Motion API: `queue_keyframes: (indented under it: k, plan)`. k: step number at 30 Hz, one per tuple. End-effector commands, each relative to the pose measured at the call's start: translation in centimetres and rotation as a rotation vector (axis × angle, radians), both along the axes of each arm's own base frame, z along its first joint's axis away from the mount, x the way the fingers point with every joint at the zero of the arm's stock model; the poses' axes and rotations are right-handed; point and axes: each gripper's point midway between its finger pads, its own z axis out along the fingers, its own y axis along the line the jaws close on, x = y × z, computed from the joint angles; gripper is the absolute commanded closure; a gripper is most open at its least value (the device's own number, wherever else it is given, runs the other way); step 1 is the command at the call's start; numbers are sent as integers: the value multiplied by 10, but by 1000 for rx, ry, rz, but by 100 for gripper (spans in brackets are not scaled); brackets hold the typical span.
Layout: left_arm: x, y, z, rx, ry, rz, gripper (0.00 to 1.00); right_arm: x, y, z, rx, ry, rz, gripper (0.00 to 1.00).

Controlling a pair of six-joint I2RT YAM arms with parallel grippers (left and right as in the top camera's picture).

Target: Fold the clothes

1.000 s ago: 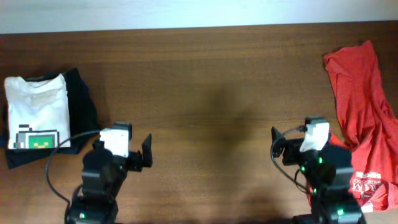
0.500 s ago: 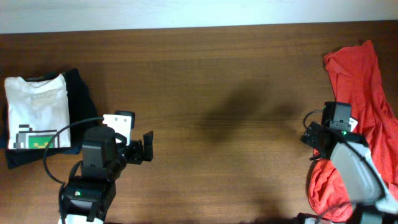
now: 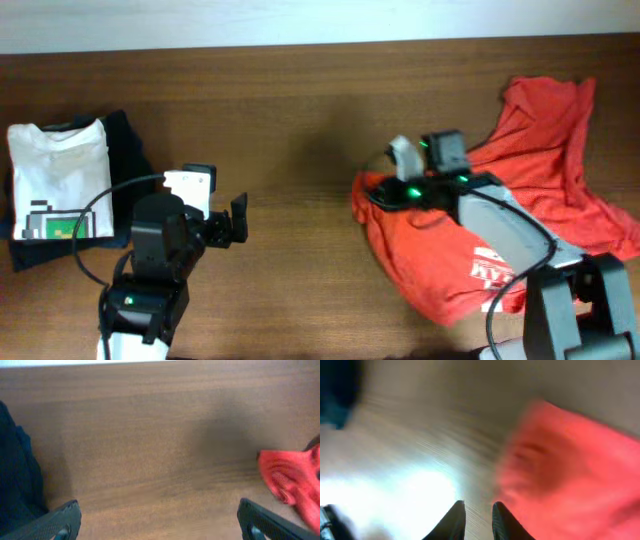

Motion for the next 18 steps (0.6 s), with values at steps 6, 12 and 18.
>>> queue_keyframes:
  k: [6,12,18]
  plan:
    - [15,-40,-20,-112,77,-190,1,33,-102,77,-472,28,-382,1]
    - [-4,-118,-79,-300,371,-317,1,-23,-208,90,-519,234,-637,1]
    - [-35,-239,-137,-421,536,-448,1,-47,-232,86,-505,341,-685,1]
